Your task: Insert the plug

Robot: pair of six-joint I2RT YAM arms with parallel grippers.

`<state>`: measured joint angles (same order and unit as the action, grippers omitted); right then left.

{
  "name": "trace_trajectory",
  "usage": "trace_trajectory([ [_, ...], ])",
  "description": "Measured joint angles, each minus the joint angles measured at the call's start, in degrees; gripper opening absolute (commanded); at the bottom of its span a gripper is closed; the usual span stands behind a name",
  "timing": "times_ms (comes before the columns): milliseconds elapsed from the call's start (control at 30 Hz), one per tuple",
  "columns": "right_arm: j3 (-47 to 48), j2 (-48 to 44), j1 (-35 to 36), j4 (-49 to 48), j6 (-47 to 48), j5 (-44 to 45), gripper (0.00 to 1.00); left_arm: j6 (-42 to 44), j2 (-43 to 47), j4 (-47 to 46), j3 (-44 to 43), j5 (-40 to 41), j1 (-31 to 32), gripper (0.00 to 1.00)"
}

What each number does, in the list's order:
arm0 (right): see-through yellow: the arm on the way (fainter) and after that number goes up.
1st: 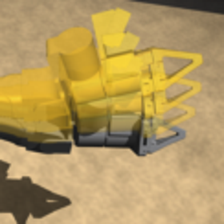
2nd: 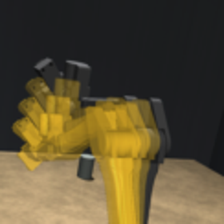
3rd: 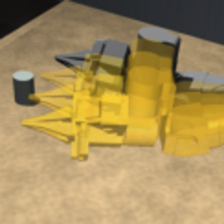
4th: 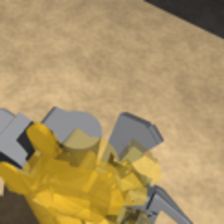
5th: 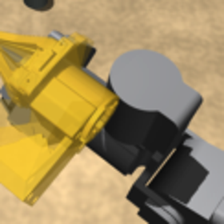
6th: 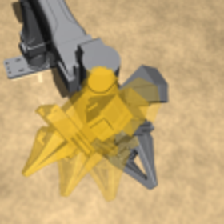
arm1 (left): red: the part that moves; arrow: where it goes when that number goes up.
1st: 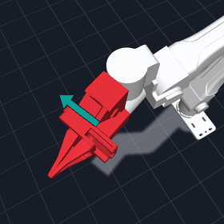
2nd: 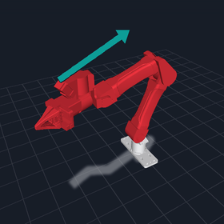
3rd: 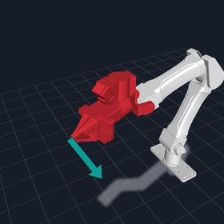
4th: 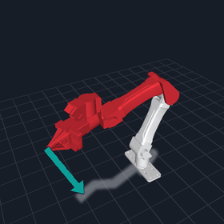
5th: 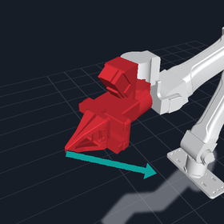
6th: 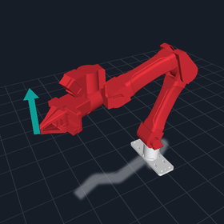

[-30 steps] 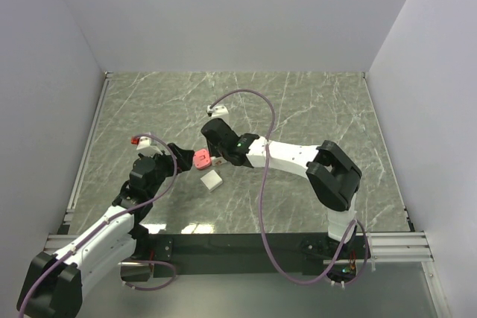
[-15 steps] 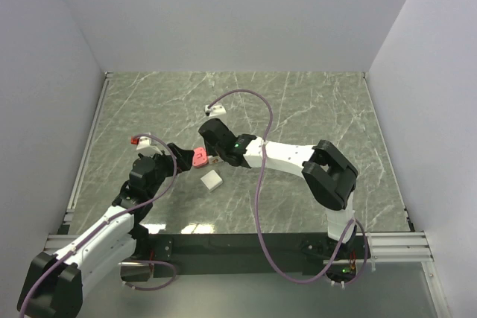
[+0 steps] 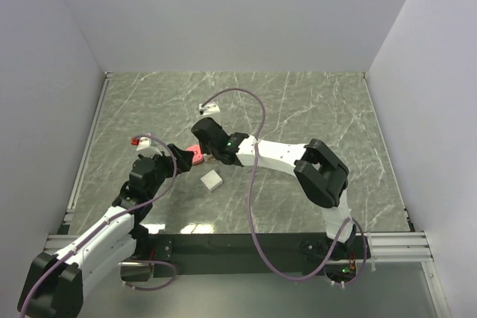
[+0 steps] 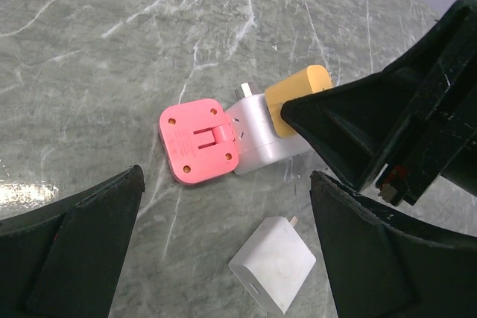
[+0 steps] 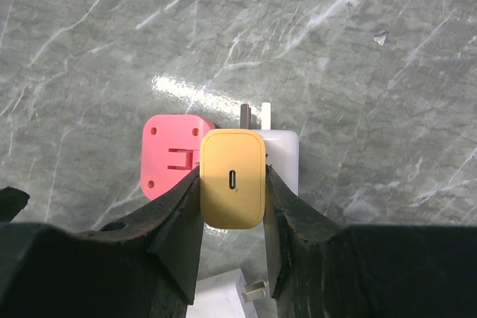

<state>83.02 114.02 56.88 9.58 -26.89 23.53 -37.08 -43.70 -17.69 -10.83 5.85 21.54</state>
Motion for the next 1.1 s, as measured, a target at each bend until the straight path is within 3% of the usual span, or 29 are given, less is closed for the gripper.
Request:
trace_trajectory([
  [433,8.52,5.92,1.01,5.22,1.99,2.6,0.0,-0.02,0.57,-0.02,0.35,-0.04,-0.33,0.99],
  [1100,6.47,7.45,1.88,1.57,1.31,4.57,0.0,-0.02,0.81,-0.02,0.35,-0.63,-0.96,0.99],
])
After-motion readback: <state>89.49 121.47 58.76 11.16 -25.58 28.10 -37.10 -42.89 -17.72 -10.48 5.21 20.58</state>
